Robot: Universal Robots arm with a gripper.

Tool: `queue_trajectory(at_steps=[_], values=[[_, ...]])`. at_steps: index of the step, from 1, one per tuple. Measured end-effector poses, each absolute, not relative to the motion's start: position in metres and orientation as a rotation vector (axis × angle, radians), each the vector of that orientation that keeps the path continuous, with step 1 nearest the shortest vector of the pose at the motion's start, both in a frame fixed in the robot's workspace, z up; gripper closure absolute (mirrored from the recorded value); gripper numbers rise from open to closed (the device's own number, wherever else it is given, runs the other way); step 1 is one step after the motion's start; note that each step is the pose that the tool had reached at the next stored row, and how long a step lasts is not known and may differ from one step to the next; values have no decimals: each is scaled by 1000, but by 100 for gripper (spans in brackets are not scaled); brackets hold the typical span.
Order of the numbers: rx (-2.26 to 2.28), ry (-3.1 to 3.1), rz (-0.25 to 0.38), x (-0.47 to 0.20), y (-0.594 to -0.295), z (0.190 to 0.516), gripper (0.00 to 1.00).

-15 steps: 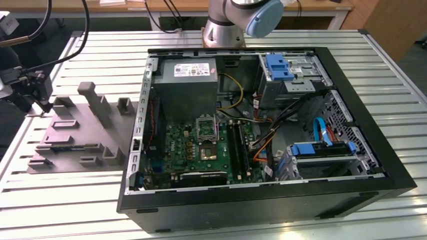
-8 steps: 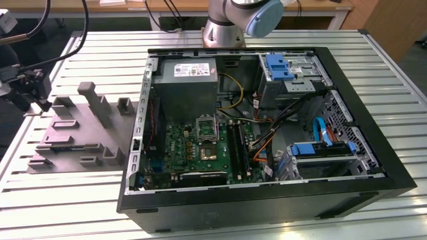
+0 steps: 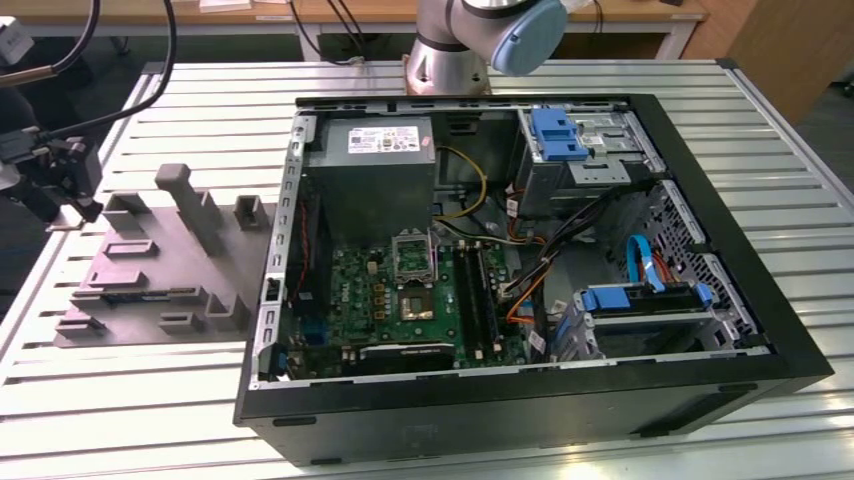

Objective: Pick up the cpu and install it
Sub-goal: 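Pick up the cpu and move it towards the insertion slot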

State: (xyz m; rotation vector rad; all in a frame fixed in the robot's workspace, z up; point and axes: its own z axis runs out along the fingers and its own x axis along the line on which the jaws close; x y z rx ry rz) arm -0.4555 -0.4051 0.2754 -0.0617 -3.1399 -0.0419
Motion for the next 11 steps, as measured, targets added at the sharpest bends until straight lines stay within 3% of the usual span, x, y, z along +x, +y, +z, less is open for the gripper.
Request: queue_trajectory(at_steps=[11], values=[[-62,-3140,-41,-456,-405,277,53]])
